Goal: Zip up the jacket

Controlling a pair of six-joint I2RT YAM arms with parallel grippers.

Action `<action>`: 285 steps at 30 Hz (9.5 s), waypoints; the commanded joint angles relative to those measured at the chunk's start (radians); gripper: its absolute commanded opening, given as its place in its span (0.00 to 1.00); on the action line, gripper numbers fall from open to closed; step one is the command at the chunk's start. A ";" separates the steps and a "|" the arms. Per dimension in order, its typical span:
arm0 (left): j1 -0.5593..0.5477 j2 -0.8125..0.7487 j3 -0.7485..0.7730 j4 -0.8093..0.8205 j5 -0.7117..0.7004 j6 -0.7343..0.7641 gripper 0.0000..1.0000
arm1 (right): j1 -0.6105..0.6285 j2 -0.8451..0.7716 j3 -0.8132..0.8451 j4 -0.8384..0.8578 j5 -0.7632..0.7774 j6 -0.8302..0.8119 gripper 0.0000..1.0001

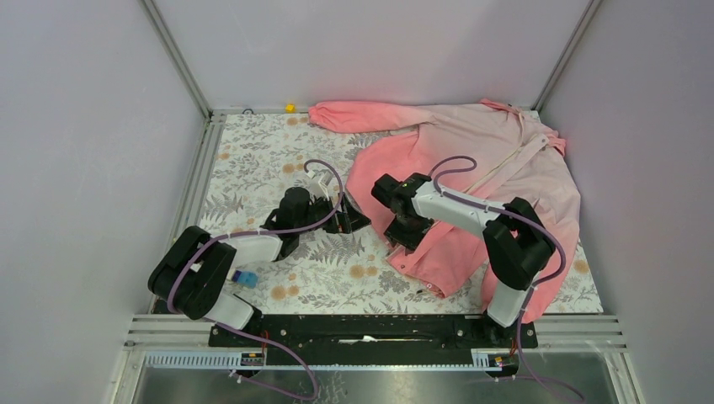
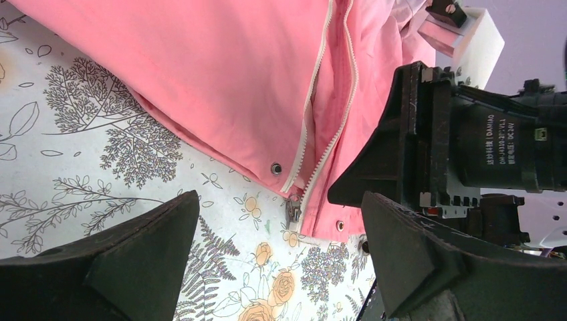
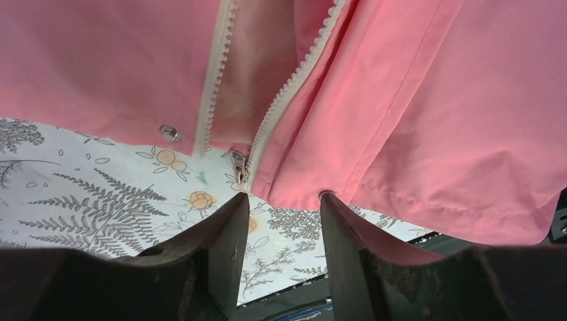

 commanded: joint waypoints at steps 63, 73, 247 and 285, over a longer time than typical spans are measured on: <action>-0.216 0.470 0.187 0.892 0.233 -0.646 0.87 | 0.048 -1.238 -1.249 1.640 0.089 -1.286 0.00; -0.275 0.469 0.235 0.898 0.212 -0.613 0.81 | 0.048 -1.241 -1.246 1.614 0.127 -1.263 0.00; -0.420 0.193 0.318 0.217 -0.573 0.119 0.00 | -0.061 -0.870 -1.268 1.966 0.089 -1.180 0.00; -0.419 0.183 0.419 0.040 -0.536 0.142 0.00 | -0.062 -0.699 -1.365 2.311 0.112 -1.310 0.00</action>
